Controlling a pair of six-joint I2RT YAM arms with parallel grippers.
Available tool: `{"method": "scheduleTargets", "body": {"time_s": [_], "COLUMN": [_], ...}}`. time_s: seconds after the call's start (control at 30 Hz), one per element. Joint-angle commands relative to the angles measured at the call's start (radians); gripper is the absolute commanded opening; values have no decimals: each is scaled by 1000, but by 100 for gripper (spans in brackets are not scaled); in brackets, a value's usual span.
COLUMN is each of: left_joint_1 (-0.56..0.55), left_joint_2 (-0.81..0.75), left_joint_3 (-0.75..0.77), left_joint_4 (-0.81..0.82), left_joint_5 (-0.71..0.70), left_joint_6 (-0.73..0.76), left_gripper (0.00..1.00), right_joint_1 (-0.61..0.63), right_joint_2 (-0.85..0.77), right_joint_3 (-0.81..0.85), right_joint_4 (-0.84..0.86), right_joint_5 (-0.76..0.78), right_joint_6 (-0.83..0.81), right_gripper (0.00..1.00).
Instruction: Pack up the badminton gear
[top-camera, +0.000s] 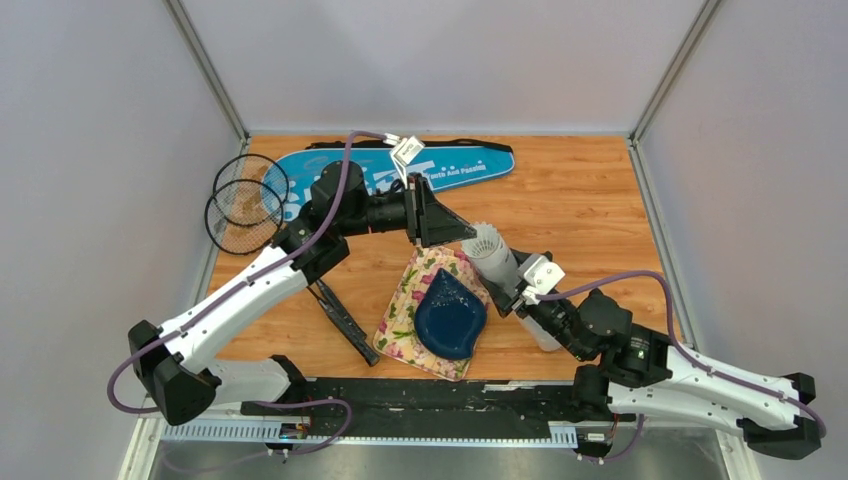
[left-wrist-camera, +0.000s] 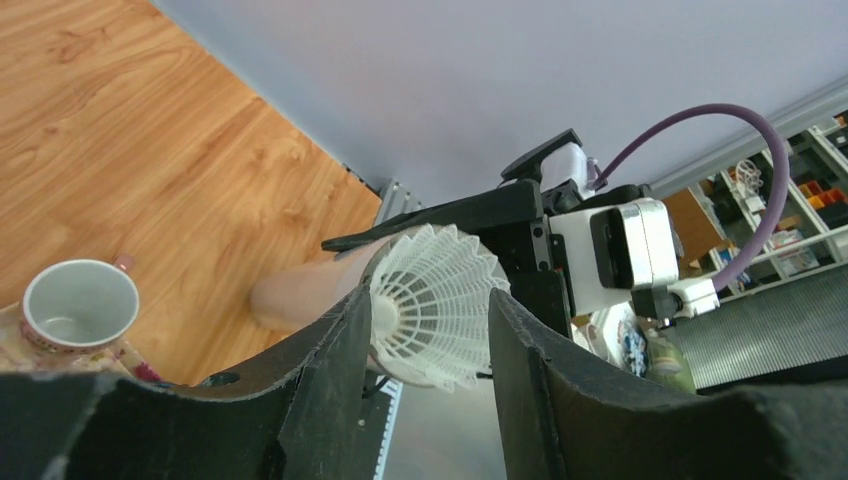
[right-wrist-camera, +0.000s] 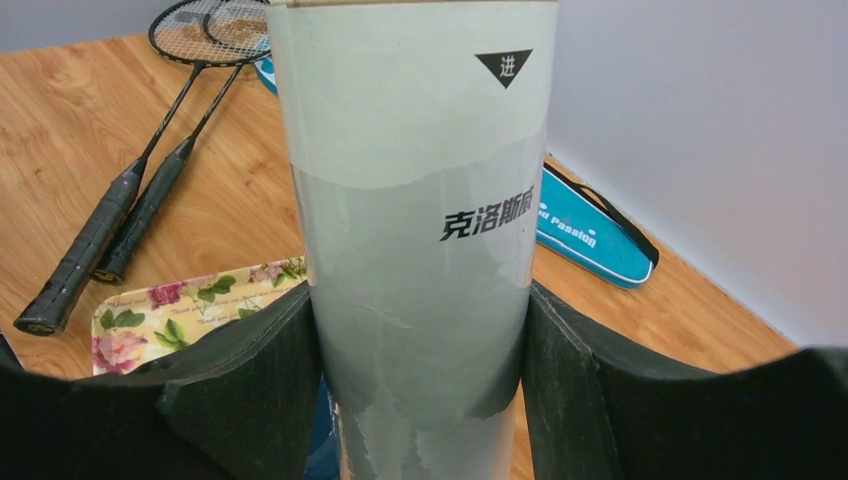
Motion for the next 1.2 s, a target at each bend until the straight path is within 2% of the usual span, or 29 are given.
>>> {"method": "scheduleTargets", "body": {"time_s": [0.0,0.1,0.13,0.17,0.27,0.4,0.47,0.5,0.6,0.67,0.7,0.73,0.77,0.87,0.9,0.97,1.07,1.17], "left_joint_1": [3,3,3,3,3,2,3,3,3,3,5,10,19,74,129,172,192,195], "left_joint_2": [-58,-67,-53,-44,2,28,45,53,65,63,63,62,56,-15,-38,-48,-61,-21], "left_joint_3": [10,42,69,85,120,77,77,83,93,89,93,132,158,163,149,111,34,-10], "left_joint_4": [-58,-124,-167,-190,-213,-118,-119,-138,-201,-189,-179,-208,-249,-336,-337,-350,-353,-395], "left_joint_5": [-37,-66,-70,-68,-1,80,84,73,44,59,99,111,105,-33,-48,-51,-131,-333], "left_joint_6": [113,170,182,195,206,134,129,144,176,176,183,202,268,356,356,339,365,428], "left_gripper": [57,62,76,81,81,78,74,68,66,69,75,84,86,86,86,86,86,84], "right_joint_1": [1,1,1,0,1,1,1,1,1,1,1,1,1,1,1,1,1,0], "right_joint_2": [-51,-57,-60,-60,-66,-63,-65,-69,-83,-87,-89,-91,-92,-112,-120,-140,-158,-161], "right_joint_3": [5,5,7,7,8,11,14,14,11,7,7,7,7,11,11,11,13,20], "right_joint_4": [105,102,99,99,102,105,101,98,99,101,96,87,81,49,39,19,-2,-30], "right_joint_5": [-1,-6,-7,-14,-14,-21,-23,-23,-23,-18,-14,-8,-3,26,32,42,60,69], "right_joint_6": [27,31,33,33,35,36,36,38,36,33,33,33,35,42,42,42,47,58], "right_gripper": [32,31,31,31,31,31,31,31,31,31,31,31,30,30,30,30,30,30]}}
